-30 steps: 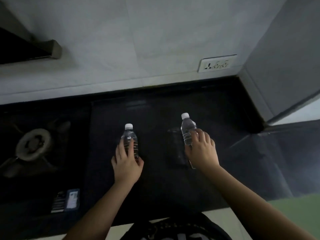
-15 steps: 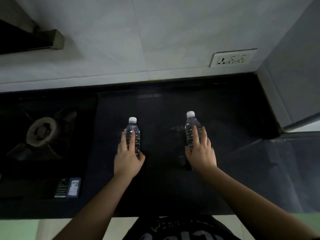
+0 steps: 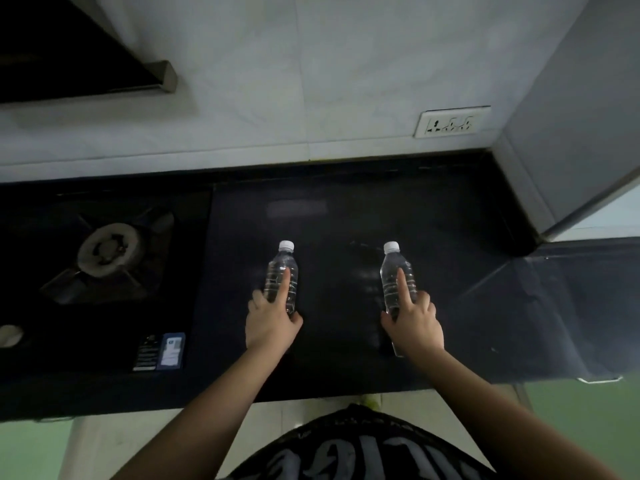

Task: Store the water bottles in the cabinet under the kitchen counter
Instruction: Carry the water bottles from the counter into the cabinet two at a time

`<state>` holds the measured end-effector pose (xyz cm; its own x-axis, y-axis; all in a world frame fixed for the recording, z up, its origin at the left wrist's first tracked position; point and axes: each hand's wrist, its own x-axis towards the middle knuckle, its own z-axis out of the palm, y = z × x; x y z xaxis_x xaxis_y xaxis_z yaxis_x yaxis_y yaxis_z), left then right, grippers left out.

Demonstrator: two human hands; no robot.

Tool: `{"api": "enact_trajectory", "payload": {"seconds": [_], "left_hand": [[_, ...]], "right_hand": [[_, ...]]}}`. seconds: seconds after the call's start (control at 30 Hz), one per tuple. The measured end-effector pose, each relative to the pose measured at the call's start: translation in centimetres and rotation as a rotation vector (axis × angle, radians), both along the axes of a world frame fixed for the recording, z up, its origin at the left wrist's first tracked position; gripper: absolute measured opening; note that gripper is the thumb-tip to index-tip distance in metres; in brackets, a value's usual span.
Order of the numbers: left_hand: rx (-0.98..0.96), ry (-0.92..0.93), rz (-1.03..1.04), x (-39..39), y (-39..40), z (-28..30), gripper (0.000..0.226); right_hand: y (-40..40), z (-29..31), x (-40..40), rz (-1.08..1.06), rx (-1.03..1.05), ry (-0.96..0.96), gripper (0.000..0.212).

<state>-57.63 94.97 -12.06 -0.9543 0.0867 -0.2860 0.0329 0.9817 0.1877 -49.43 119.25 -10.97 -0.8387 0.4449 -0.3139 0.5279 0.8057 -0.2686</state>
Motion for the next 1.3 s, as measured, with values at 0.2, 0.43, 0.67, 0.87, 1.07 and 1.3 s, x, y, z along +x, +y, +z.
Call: {"api": "enact_trajectory", "payload": {"seconds": [0.2, 0.43, 0.67, 0.87, 1.07, 1.3], "left_hand": [[-0.071, 0.017, -0.053, 4.2, -2.6, -0.1, 0.097], [0.082, -0.076, -0.07, 6.4, -5.7, 0.8, 0.094], [0.291, -0.18, -0.066, 9.0, -8.8, 1.9, 0.094], [0.461, -0.198, -0.084, 13.3, -9.5, 3.6, 0.089], [0.554, -0.134, -0.103, 19.3, -10.5, 6.7, 0.088], [0.676, -0.087, 0.046, 28.0, -12.3, 8.2, 0.094]], "right_hand": [[-3.3, 0.6, 5.1, -0.064, 0.027, -0.049, 0.093], [-6.3, 0.9, 9.7, -0.082, -0.002, -0.057, 0.092], [-8.4, 3.0, 15.0, -0.11, -0.172, -0.033, 0.099], [-10.8, 4.3, 19.5, -0.142, -0.296, -0.018, 0.091], [-12.7, 5.7, 22.9, -0.138, -0.365, 0.087, 0.086], [-13.1, 7.9, 27.7, -0.06, -0.492, 0.247, 0.075]]}}
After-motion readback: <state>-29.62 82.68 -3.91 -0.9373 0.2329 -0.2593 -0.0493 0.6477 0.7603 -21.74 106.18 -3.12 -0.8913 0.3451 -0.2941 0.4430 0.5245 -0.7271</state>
